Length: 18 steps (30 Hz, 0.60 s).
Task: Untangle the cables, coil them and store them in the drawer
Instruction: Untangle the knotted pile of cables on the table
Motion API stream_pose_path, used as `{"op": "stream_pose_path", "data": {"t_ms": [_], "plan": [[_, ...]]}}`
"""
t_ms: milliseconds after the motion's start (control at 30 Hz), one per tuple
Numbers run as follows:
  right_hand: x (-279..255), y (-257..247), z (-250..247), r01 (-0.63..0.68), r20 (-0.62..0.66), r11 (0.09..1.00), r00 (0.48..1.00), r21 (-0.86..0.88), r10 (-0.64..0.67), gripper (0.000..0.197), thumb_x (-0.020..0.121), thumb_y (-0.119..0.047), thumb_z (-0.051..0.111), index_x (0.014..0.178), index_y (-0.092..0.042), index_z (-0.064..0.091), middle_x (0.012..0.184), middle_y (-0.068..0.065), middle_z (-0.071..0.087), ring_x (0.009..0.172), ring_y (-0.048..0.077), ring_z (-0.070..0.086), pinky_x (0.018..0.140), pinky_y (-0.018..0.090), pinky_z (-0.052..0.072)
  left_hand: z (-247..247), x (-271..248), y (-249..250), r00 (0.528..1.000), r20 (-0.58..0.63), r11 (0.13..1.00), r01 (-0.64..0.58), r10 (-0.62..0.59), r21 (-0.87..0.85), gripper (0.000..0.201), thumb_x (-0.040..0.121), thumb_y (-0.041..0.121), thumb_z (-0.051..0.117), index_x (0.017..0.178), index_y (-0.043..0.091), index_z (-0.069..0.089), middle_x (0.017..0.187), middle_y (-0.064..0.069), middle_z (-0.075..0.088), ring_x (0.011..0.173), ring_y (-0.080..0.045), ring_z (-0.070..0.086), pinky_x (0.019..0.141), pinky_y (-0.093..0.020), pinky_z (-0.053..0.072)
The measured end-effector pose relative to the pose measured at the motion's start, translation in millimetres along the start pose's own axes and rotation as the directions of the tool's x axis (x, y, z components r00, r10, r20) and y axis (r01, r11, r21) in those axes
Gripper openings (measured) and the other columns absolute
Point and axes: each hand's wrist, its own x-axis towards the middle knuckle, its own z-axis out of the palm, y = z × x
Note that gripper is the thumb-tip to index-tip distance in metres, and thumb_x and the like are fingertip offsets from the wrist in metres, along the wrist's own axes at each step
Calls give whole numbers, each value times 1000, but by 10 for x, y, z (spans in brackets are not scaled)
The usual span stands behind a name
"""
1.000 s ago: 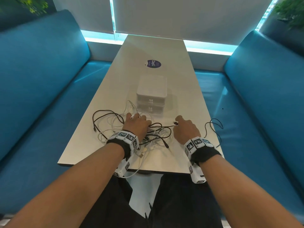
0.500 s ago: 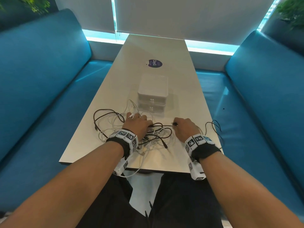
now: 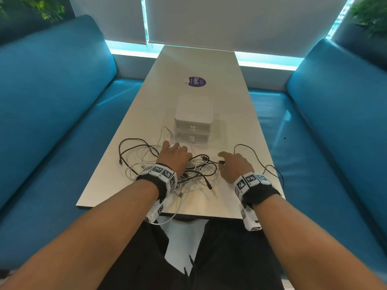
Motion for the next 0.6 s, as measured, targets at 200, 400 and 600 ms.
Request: {"op": "stream_pose_path", "data": {"t_ms": [200,400,600], "plan": [[35,-36,72,93,15,996,996,-4,-93,24,100,-32,45,111,-21,63,103,12,65,91,35,63,75,36,51,-58,13,70,996,-59,997,-73,73,0,68,78,1,67,137,23,40,153,-5,30,127,-31,48,96,-49,42],[49,65,66,22,-15,979,1000,-205,-25,20,99,-23,43,112,-20,59,99,7,62,86,27,63,67,32,46,-20,20,35,992,75,994,-103,105,-36,40,94,8,53,130,24,55,128,-1,57,118,-28,49,94,-44,43],[68,5,58,-8,-24,962,1000,-272,1,22,98,-16,43,117,-17,56,105,7,63,93,26,64,66,32,42,-33,14,30,998,34,996,-45,48,-77,34,91,5,48,118,23,56,114,0,65,113,-27,50,94,-44,36]]}}
